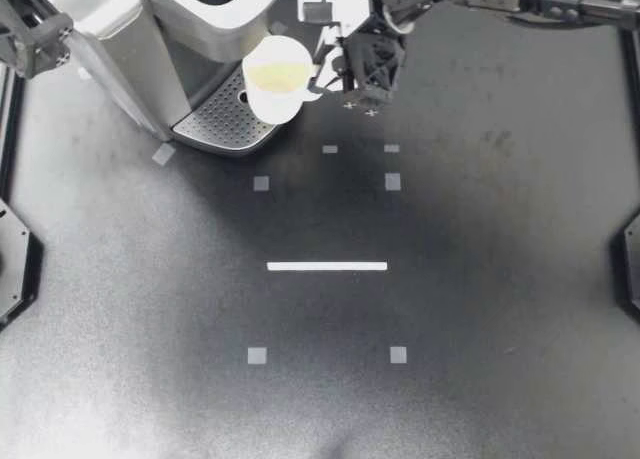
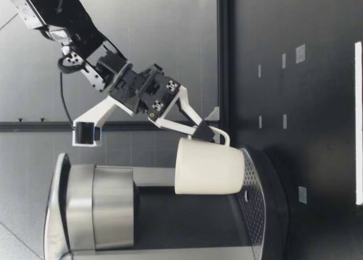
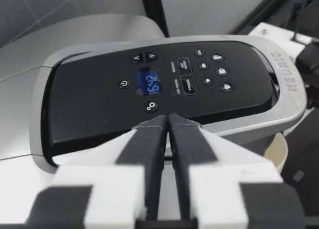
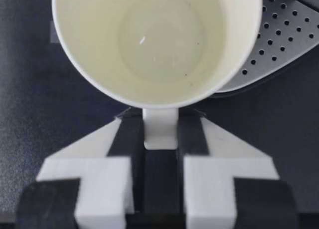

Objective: Place the coffee capsule inside the capsule container, then place the cup onto the center of the cup tray.

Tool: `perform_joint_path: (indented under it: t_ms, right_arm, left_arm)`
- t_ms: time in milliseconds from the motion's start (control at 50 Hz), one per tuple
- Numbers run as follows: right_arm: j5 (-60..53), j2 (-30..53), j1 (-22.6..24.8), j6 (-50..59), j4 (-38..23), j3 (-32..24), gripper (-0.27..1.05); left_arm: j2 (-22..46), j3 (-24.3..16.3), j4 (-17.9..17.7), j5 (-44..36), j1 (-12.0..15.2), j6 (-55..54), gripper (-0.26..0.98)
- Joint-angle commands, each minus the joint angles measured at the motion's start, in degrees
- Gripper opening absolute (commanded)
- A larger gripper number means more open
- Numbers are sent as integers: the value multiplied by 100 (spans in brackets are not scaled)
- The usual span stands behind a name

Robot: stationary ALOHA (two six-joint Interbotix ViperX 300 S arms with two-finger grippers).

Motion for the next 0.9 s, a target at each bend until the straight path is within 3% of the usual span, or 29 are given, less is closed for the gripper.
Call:
perform_joint_path:
  t_ms: [0,880]
  right_arm:
    - [9,-79,44,53,18,-211,18]
    - [-79,211,185,114,-62,-571,18]
  left_arm:
    - [-18,-70,26,-70,-9,0,16]
    - [-18,-53,26,-149,-9,0,16]
